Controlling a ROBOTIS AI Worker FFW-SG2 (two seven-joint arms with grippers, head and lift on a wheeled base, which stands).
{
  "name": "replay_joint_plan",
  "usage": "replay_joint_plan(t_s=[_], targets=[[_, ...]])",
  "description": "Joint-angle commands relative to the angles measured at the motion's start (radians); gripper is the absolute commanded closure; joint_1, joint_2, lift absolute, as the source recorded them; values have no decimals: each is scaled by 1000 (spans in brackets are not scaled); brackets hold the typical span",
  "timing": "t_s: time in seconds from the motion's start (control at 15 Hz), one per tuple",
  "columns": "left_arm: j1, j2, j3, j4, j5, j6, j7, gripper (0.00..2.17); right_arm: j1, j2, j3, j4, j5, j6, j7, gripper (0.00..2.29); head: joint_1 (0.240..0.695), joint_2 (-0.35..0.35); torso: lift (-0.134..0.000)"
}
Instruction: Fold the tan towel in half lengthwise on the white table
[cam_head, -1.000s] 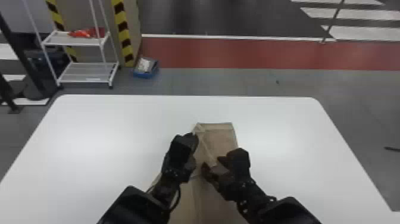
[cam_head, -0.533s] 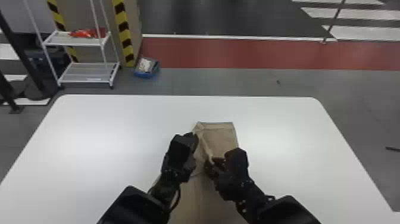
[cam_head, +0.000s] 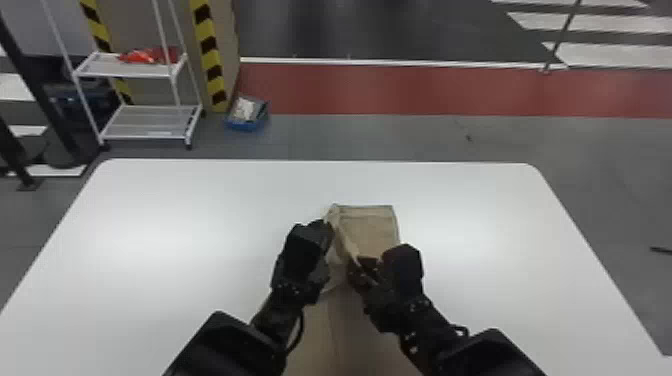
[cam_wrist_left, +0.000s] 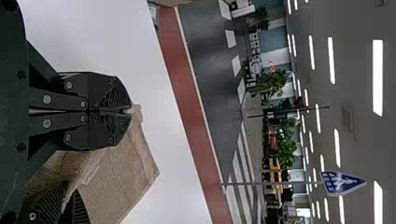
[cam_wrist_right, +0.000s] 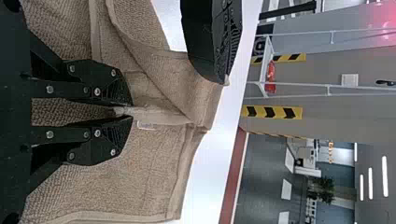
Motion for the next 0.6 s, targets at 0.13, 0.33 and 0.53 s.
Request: replay_joint_plan(t_s=[0.13,0.33,0.53], targets=[[14,-3,18,-38,-1,34,-1,1254,-5,-5,-8,-13,15,55,0,1062,695,-42,-57],[17,-3,21,-38,-3,37,-2,1254,-22,-2,-6,20,21,77,0,795,695,-41,-57],[14,-3,18,-38,-3,37,-4,1254,-36,-2,-8,37,2,92,2,775,695,-42,-57]])
